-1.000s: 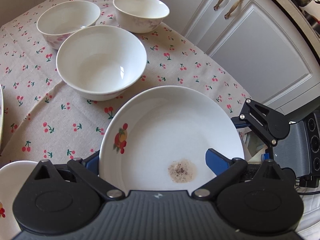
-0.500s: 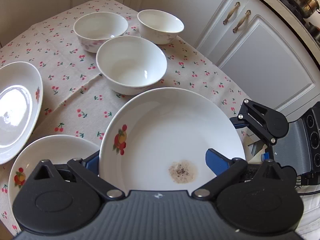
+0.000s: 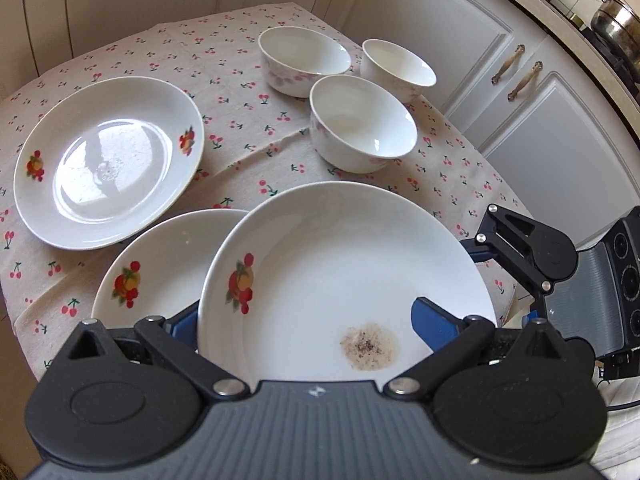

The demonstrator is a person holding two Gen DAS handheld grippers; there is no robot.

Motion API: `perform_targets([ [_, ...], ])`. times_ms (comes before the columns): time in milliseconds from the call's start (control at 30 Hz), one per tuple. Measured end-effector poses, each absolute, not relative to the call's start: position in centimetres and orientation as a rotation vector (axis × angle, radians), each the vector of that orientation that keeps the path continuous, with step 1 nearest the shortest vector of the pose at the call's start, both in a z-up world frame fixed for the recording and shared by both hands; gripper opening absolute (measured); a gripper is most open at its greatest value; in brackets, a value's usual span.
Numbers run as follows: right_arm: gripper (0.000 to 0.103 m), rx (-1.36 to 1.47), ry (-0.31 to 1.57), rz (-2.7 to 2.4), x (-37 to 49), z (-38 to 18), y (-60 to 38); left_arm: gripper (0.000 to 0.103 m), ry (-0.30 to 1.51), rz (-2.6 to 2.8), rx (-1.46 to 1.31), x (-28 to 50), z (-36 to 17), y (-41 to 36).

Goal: Organize plates and bowls
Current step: 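Lower the stained plate onto the fruit-decal plate with the left tool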

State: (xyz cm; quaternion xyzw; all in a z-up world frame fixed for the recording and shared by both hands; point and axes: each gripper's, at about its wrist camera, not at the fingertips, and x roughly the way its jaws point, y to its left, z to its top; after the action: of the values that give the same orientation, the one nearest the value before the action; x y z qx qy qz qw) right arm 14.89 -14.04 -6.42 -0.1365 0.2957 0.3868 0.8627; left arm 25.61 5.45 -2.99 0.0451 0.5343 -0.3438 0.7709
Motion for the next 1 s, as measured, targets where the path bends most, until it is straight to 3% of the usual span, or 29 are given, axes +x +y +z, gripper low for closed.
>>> perform_targets([
  [1000,0.103,-0.352,0.672,0.804,16.5,-6.3,-10.0,0.101,1.216,-0.740,0.037,27.8,-6.8,8.7],
])
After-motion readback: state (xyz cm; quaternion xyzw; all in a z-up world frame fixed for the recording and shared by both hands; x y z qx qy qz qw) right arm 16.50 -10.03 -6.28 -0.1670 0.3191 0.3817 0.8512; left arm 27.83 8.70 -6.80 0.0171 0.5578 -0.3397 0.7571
